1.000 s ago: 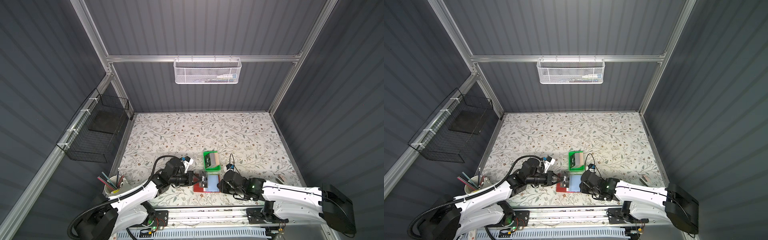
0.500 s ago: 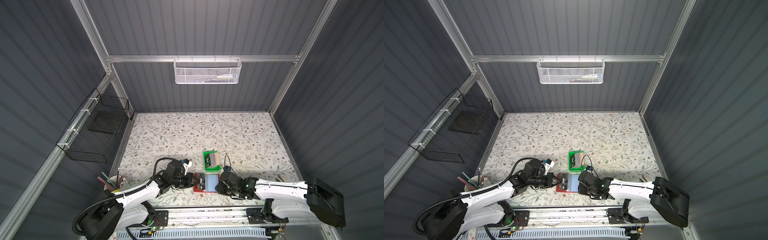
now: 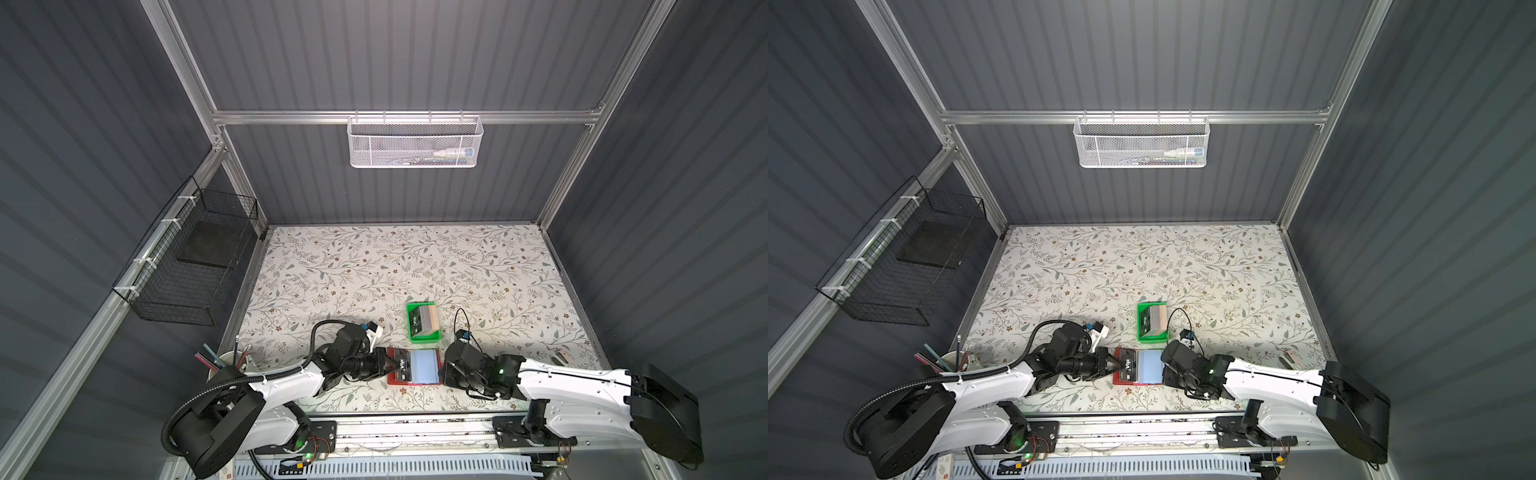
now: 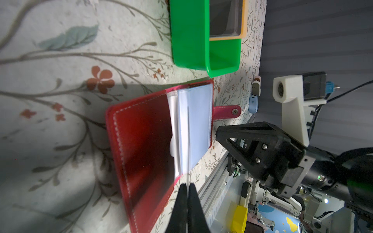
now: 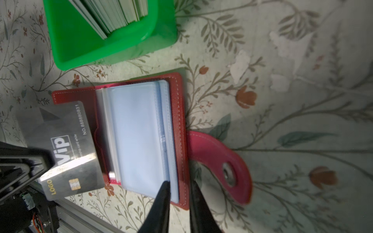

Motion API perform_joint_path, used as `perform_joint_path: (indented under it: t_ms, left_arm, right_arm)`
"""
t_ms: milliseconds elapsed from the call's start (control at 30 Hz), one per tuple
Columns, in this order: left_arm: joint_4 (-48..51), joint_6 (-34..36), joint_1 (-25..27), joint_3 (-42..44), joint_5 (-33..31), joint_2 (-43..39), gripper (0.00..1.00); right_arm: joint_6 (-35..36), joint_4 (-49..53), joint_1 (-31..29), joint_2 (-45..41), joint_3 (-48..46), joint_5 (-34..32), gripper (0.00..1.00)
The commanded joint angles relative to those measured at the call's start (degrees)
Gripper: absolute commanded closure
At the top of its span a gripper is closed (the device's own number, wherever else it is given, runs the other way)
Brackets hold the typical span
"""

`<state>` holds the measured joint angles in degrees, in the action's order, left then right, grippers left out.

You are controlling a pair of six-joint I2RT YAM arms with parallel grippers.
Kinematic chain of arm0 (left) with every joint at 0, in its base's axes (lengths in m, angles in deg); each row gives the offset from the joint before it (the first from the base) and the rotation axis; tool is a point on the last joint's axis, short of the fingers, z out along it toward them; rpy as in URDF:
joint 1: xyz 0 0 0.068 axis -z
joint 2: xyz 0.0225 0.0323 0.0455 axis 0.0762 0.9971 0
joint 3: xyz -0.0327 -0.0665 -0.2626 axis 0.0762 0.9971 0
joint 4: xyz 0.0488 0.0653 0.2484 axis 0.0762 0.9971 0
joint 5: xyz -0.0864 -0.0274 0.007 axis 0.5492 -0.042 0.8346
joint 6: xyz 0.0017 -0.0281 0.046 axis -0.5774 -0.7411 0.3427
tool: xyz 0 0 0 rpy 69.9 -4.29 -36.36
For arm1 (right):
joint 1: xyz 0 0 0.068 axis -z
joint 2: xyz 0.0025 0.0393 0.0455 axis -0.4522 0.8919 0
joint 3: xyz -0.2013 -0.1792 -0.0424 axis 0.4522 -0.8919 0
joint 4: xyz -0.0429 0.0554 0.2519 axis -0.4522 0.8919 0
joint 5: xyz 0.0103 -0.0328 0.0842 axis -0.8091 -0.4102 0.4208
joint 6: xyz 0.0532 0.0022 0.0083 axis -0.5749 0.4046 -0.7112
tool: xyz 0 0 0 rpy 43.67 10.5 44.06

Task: Put the credit cards into the card holder

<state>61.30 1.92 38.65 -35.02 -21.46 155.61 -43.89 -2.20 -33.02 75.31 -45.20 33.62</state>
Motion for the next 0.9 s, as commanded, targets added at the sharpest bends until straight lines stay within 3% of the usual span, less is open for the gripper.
perform_joint_path:
  t_ms: [0, 867]
  left_arm:
    - [-2.26, -0.66, -0.27, -0.48, 0.87, 0.72, 1.00]
    - [-11.69, -2.97, -0.27, 1.26, 2.21, 7.58, 1.00]
  right_arm:
    - [1.03, 0.98, 0.35, 0.44, 0.16, -0.46, 0.79]
    - [1.39, 0.64, 0.35, 4.40, 0.91, -0.37, 0.82]
